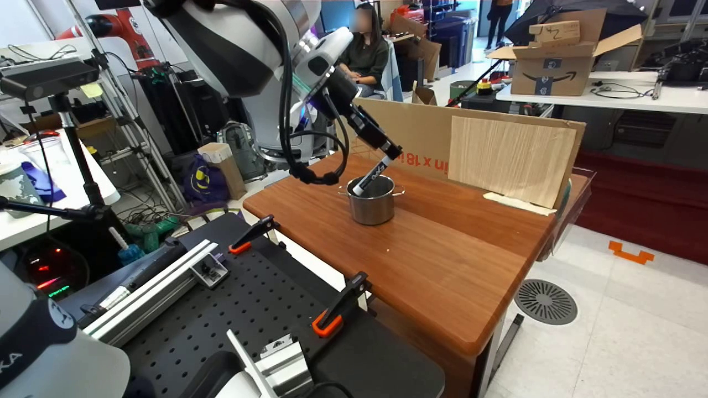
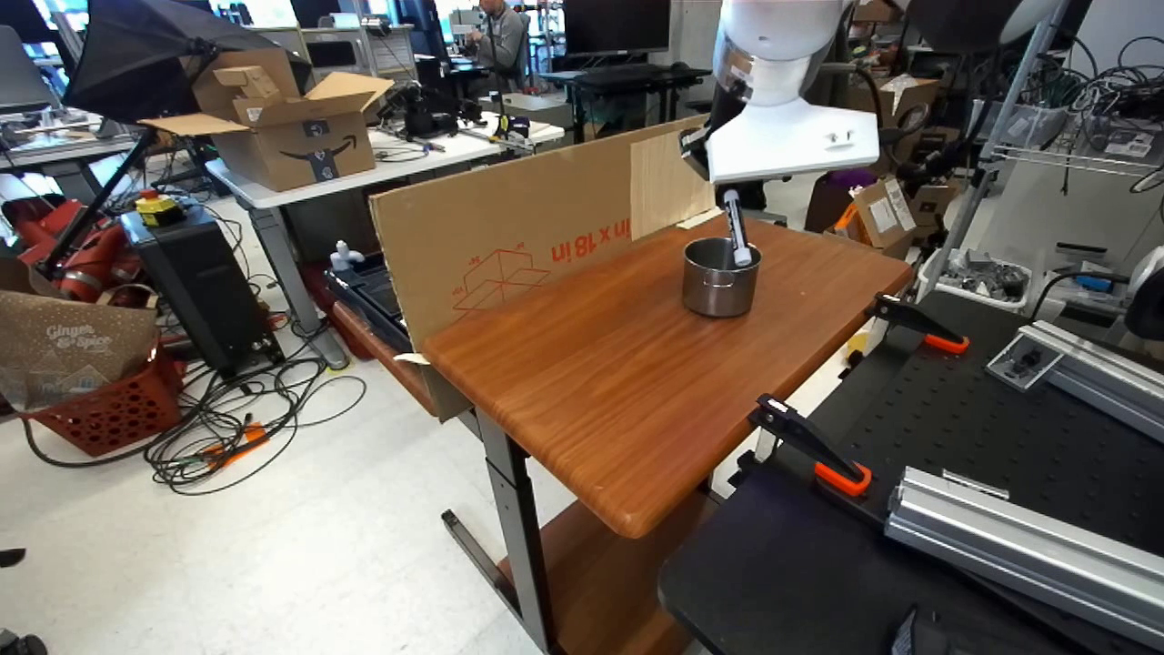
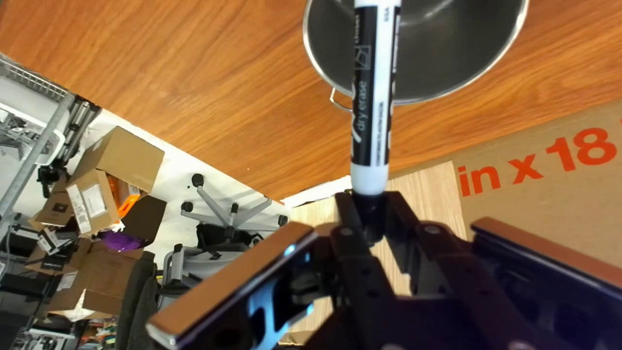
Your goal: Place the marker in the pot
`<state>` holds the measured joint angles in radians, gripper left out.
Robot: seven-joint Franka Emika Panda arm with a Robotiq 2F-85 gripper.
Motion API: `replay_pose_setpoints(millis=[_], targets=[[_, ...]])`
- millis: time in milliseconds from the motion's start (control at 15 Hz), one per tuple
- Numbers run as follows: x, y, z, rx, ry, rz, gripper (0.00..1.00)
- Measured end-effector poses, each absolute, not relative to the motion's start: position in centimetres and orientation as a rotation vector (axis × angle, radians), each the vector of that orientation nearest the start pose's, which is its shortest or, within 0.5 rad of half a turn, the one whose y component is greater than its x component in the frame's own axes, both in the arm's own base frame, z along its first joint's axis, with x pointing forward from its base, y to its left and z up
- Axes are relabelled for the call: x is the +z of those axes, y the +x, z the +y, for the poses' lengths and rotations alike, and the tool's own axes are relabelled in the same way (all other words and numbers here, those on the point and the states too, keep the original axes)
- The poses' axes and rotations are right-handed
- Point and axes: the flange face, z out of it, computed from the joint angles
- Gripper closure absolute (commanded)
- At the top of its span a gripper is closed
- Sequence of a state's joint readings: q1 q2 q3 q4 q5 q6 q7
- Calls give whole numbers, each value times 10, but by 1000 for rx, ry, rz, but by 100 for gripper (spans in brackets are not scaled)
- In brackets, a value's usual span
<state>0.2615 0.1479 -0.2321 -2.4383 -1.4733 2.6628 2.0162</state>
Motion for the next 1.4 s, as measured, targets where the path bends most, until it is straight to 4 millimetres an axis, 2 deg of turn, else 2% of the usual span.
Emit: replay_pose_setpoints(millis=[267, 333, 467, 867, 1000, 1400], targets=[[225, 472, 38, -1055, -3149, 1046, 95], [223, 472, 37, -1054, -3150, 1050, 55], [219, 473, 36, -1049, -3153, 1059, 48], [213, 473, 36, -1036, -3164, 1061, 3], [212, 473, 36, -1037, -3164, 1060, 0], [214, 476, 36, -1036, -3158, 1072, 0]])
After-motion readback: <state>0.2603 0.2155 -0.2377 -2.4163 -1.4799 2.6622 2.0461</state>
